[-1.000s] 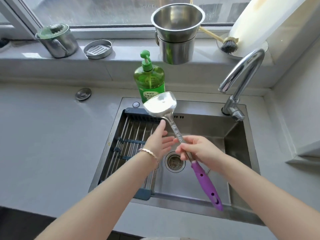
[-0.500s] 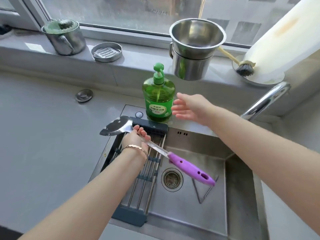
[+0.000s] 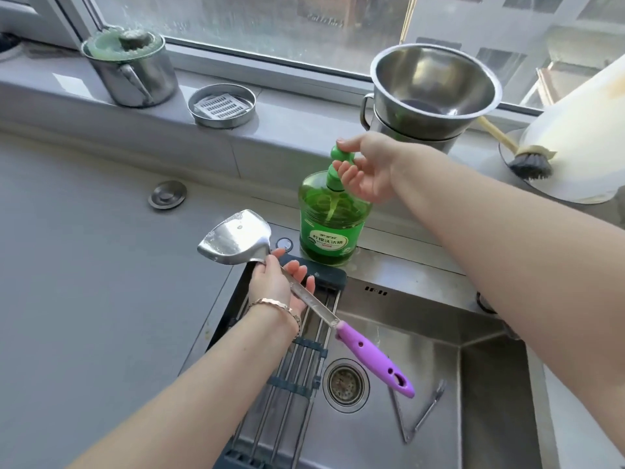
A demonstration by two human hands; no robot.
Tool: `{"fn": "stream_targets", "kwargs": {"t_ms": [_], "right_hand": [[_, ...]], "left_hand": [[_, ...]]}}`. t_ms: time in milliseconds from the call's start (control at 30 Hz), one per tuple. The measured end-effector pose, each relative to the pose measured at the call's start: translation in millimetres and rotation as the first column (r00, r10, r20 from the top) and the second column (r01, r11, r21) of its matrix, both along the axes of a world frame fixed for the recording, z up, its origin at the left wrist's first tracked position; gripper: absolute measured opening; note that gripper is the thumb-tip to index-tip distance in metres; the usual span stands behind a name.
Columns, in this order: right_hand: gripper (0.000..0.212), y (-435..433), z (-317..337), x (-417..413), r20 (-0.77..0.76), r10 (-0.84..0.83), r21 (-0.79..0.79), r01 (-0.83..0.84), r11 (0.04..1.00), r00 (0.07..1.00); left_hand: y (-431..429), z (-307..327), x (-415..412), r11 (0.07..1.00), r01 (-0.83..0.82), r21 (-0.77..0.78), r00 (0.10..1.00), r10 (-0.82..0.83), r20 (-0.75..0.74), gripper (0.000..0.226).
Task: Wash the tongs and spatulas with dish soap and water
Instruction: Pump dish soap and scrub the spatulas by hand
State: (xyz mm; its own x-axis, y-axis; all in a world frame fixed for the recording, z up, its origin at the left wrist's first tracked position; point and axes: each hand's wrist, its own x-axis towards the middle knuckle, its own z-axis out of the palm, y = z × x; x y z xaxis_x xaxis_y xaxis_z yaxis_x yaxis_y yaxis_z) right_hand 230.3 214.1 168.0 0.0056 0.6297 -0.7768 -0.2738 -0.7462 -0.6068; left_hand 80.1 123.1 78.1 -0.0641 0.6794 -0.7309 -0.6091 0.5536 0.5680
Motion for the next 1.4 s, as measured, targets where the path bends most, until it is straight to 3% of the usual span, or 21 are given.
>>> {"fn": "stream_targets", "kwargs": {"t_ms": [433,700,800,1000,1067,1133,1200,1233,1267,1300,1333,1400], "right_hand": [[0.042,9.5,-9.4,-0.4,-0.096,-0.052,0.001,0.053,0.999,0.994],[0.043,8.4,-5.1,-1.2,-0.079,-0.084,-0.060,0.080,0.995,0.993],[0.040,6.3,3.1,-0.9,-0.008,-0.058,-0.079,0.057,0.995,0.998],[0.039,-38.8,2.1,-7.2,-0.007,-0.138,0.055,0.138,0.989,0.990],[0.036,-74.3,-6.6,-9.2,0.085,-0.204,0.164,0.188,0.968,0.975],[0.035,-121.2,-18.3,-16.8,0.275,-0.159,0.318,0.066,0.946,0.948],[0.030,-175.8,-35.6,-32.8,0.563,-0.021,0.416,-0.262,0.871,0.826],[0.030,-198.7,-46.7,-41.1,0.773,-0.026,0.415,-0.475,0.776,0.634],[0.032,-216.0,-58.8,-45.9,0.929,-0.050,0.298,-0.662,0.688,0.366],[0.037,-228.3,-70.6,-47.3,0.986,-0.105,0.166,-0.758,0.631,0.128],[0.042,-234.8,-83.5,-45.4,0.984,-0.179,0.096,-0.791,0.605,-0.017],[0.046,-237.3,-85.9,-38.6,0.977,-0.202,0.089,-0.735,0.672,-0.066]], "left_hand": [[20.3,-10.5,3.0,0.999,-0.040,0.005,0.998,0.040,0.041,0.033],[13.9,1.4,4.8,0.998,-0.058,0.016,0.998,0.057,0.029,0.032],[12.3,8.7,1.7,0.998,-0.063,0.018,0.998,0.063,0.020,0.032],[11.2,25.8,-5.3,0.992,-0.110,0.055,0.994,0.110,0.006,0.031],[9.3,27.9,-6.8,0.990,-0.131,0.052,0.991,0.132,-0.016,0.032],[6.2,29.8,-6.2,0.986,-0.162,0.038,0.986,0.163,-0.025,0.033],[1.5,31.2,-4.6,0.985,-0.170,0.019,0.985,0.170,-0.007,0.034],[-2.3,32.2,-2.8,0.991,-0.136,0.011,0.991,0.136,-0.004,0.034],[-7.3,32.8,-0.4,0.995,-0.095,0.006,0.995,0.095,-0.015,0.036],[-13.5,34.3,2.8,0.997,-0.075,0.001,0.997,0.075,-0.027,0.037],[-19.4,36.5,6.3,0.998,-0.067,-0.001,0.997,0.067,-0.042,0.037],[-34.2,45.9,14.1,0.996,-0.089,-0.001,0.996,0.089,-0.026,0.038]]}}
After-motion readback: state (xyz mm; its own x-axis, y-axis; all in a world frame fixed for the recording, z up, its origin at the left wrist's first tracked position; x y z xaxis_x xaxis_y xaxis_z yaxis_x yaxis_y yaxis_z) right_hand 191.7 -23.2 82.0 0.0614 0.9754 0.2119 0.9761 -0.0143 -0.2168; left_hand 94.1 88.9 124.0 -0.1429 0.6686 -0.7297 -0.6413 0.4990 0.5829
